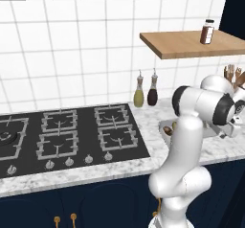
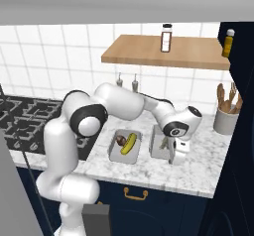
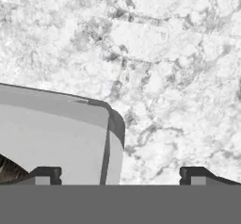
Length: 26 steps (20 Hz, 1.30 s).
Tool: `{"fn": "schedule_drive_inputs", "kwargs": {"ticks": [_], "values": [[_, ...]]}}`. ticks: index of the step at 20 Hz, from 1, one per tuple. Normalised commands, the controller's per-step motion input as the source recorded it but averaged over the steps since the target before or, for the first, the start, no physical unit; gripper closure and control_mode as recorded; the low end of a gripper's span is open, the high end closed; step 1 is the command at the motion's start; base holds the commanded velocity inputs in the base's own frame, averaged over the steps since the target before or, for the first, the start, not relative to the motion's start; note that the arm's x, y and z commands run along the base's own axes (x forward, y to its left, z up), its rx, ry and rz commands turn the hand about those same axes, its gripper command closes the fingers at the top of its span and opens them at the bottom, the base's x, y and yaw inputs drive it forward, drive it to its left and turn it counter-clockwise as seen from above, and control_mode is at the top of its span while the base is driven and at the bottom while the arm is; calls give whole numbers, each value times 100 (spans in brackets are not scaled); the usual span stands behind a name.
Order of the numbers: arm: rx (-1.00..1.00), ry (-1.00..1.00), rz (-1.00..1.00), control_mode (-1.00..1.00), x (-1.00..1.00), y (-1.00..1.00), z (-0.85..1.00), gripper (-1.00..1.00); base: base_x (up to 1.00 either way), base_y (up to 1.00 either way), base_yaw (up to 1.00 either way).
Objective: Take the meat container that has the fish and place it on the second highest rack of the freezer. Then take the vegetable container that has the mushroom and cucumber and place it on the highest rack of the freezer.
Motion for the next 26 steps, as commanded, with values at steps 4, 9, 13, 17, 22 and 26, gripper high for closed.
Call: {"fn": "schedule_drive_inputs", "kwargs": {"ticks": [4, 9, 13, 17, 22, 26], "values": [[0, 0, -5, -100, 2, 3, -48, -100, 0, 0, 0], [-2, 6, -7, -100, 3, 38, -58, 100, 0, 0, 0], [-10, 2, -9, -100, 0, 60, -47, 100, 0, 0, 0], [-17, 0, -13, -100, -1, 66, -33, 100, 0, 0, 0], [-19, 0, -15, -100, -12, 53, -1, 100, 0, 0, 0], [-11, -1, -12, -100, -56, 21, 73, 100, 0, 0, 0]]}}
